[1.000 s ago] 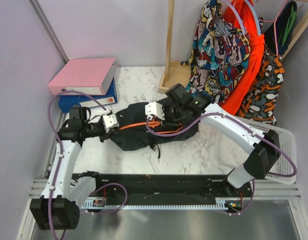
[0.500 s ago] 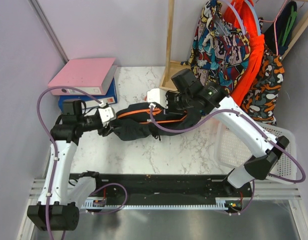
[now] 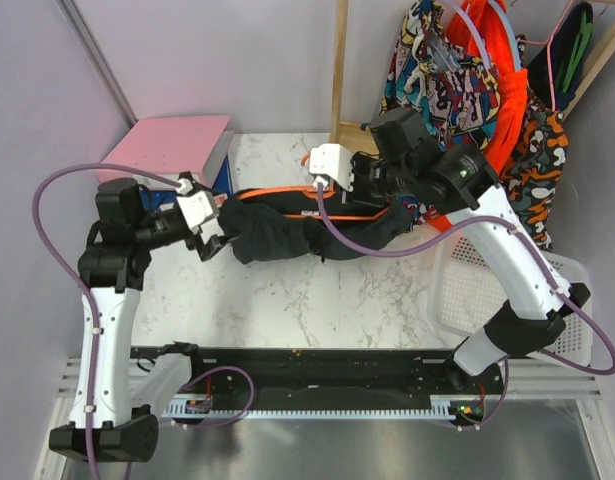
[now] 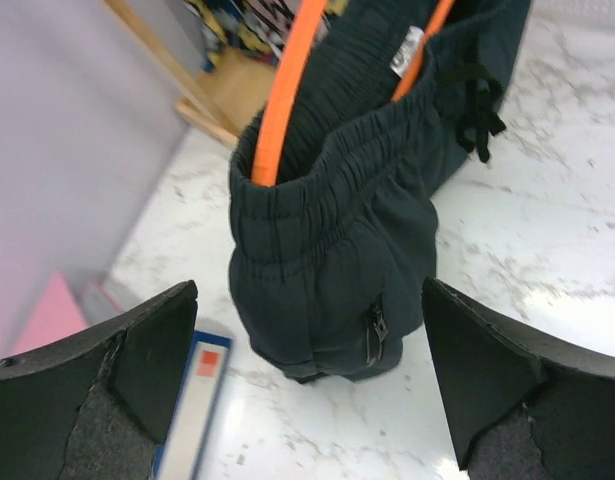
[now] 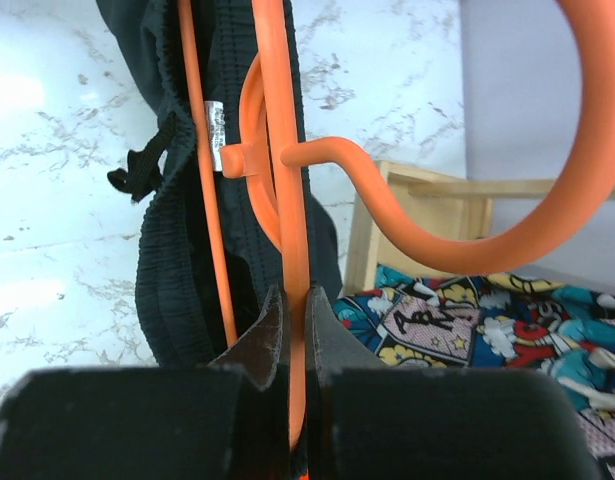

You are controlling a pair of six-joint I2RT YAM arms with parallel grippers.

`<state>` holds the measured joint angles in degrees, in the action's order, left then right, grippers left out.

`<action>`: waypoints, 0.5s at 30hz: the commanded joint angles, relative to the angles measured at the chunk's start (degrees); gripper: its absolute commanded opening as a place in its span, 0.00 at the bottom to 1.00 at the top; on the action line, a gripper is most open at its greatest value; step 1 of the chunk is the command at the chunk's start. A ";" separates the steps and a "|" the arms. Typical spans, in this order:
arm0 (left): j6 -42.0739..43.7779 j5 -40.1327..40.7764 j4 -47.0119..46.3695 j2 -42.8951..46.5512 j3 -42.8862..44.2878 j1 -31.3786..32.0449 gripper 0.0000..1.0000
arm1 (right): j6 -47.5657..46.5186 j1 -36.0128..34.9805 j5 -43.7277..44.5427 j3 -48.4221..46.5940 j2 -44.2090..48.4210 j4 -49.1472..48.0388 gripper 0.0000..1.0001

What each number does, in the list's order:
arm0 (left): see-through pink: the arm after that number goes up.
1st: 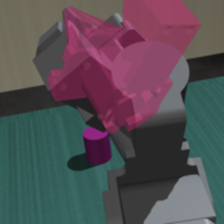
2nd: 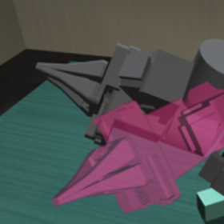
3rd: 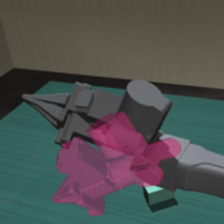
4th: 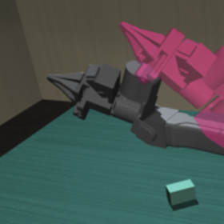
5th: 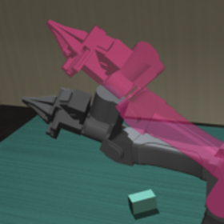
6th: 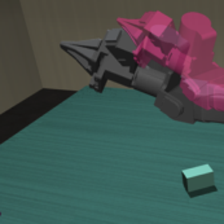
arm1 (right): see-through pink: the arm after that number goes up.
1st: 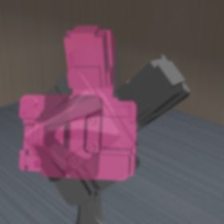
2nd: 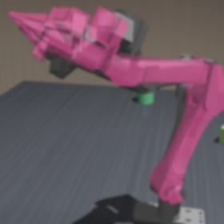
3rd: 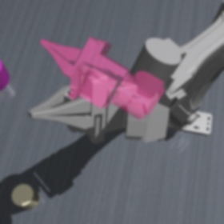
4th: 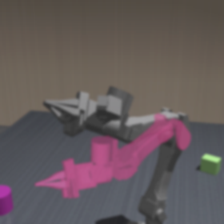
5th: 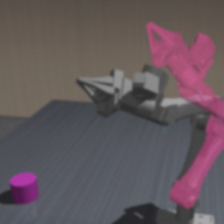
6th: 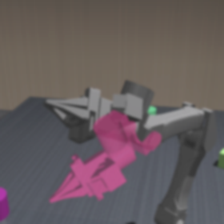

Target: Place the shorts on the hanger

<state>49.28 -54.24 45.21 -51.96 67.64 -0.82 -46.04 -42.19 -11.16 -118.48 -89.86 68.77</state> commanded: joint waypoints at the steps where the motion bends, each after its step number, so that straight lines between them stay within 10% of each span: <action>1: -9.89 -0.96 -9.60 -0.06 7.59 0.12 0.99 | 6.64 0.53 2.46 -8.17 -1.54 4.96 0.00; 8: -9.56 -1.76 -15.86 -3.84 11.81 4.06 0.82 | 19.31 0.54 1.49 -3.52 -0.49 5.67 0.00; 15: 5.19 17.39 -16.29 -6.13 11.29 27.76 0.54 | 26.26 0.45 1.66 -6.94 -1.63 5.49 0.00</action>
<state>45.36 -48.75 30.96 -57.01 78.39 16.03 -26.61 -41.63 -9.17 -121.86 -91.70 75.50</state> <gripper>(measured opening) 0.556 0.031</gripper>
